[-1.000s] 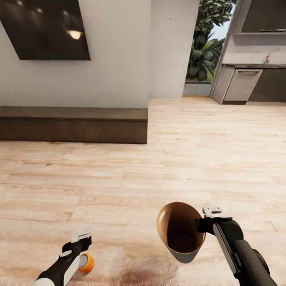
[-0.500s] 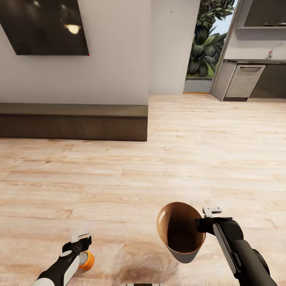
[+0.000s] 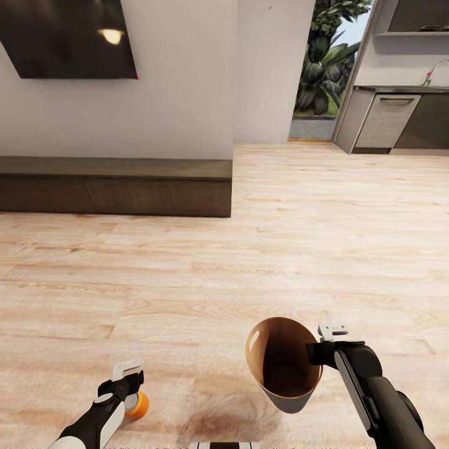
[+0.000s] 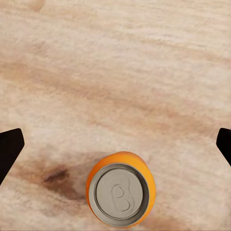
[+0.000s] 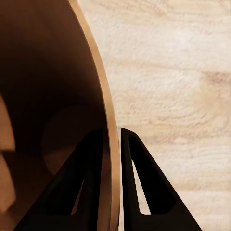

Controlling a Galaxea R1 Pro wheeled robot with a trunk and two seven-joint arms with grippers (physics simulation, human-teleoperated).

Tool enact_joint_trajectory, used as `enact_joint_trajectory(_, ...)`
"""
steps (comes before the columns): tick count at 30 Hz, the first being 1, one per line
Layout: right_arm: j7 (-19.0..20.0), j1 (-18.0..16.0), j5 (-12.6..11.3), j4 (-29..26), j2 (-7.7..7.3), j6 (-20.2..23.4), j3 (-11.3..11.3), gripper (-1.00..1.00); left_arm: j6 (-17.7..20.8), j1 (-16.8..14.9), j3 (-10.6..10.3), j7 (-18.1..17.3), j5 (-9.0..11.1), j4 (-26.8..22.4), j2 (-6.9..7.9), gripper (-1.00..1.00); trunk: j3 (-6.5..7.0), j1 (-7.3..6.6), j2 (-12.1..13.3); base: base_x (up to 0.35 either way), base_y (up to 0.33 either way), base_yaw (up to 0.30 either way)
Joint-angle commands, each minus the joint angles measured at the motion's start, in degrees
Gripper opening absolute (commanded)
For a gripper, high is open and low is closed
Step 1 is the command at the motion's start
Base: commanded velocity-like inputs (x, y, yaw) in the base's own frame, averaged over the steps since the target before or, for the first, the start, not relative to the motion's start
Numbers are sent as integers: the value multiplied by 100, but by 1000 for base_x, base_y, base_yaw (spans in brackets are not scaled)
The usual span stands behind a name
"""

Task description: Put the three can of soda from the living room inside the tash can in the kitchen.

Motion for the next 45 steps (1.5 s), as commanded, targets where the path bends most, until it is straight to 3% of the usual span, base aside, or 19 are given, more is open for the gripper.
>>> enact_joint_trajectory(1,28,-2,-73,-1,0,1,0,-100,0,0,0,-1,0,0,0,100,-9,-1,0,0,0,0)
enact_joint_trajectory(12,28,-82,-73,-39,-5,1,-3,-100,0,0,2,-5,0,0,0,100,-111,-1,0,0,0,0)
enact_joint_trajectory(19,28,-448,-67,-161,-30,1,-36,-100,0,0,7,-5,0,0,0,100,-163,-1,0,0,0,0)
enact_joint_trajectory(29,28,-851,-65,-185,-107,2,-259,-100,0,0,7,-4,0,0,0,100,-212,-1,0,0,0,0)
enact_joint_trajectory(45,34,-914,-69,-186,-107,2,-273,-100,-9,0,7,-5,0,0,0,100,-355,-1,0,0,0,0)
